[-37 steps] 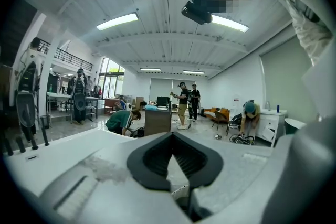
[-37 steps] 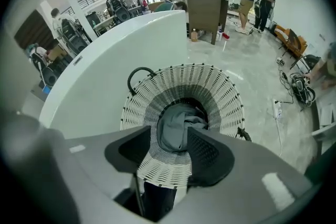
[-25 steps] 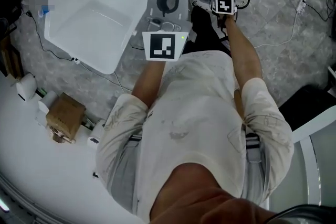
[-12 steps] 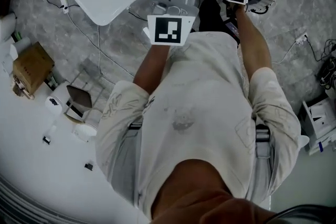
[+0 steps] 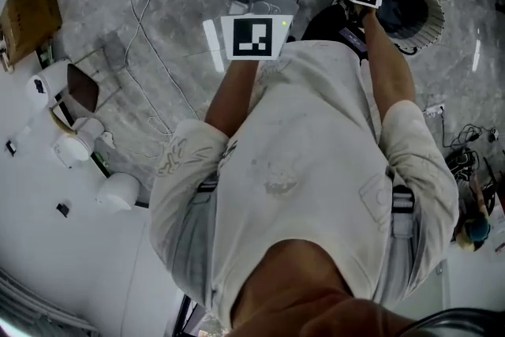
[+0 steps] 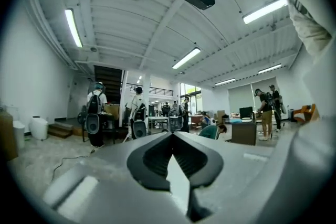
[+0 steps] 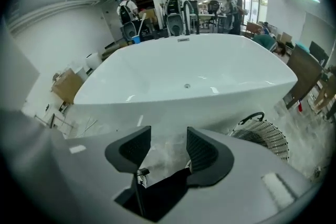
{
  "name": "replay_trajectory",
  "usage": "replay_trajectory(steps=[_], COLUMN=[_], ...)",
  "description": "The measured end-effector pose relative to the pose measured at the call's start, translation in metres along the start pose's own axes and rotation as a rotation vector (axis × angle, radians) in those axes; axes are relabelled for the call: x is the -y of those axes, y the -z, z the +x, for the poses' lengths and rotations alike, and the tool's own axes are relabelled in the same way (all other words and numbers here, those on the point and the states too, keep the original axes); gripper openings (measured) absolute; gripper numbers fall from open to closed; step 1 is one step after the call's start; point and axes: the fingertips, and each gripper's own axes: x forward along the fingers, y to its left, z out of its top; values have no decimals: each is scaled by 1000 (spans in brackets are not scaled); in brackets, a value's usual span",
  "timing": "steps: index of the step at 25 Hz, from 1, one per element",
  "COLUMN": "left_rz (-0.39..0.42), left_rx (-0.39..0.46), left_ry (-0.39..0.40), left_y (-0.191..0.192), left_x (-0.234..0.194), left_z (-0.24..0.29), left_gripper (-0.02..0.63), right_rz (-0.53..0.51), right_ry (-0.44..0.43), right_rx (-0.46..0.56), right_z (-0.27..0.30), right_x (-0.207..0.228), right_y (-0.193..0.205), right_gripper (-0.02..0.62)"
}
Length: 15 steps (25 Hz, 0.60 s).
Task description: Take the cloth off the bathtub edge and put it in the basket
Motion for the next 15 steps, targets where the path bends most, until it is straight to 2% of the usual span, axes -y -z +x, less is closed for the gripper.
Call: replay_trajectory(steps=[4, 8, 12, 15], left_rz=[6, -10, 2, 9], left_rx=[7, 20, 21, 45], left_ry=[-98, -177, -200, -210], left_y=[0, -1, 0, -7], left_x=[-46, -72, -83, -87], left_z=[-40, -66, -82, -91], left_gripper=[0, 0, 0, 0], right_rz=[-90, -164, -197, -219], right_ry=[-30, -55, -81, -106], right_rx=[-2, 12, 73, 154], right_z=[4, 2, -7, -21], right_x=[-46, -72, -92, -107], right_y=[-5, -11, -27, -52], right_gripper=[219, 219, 219, 219])
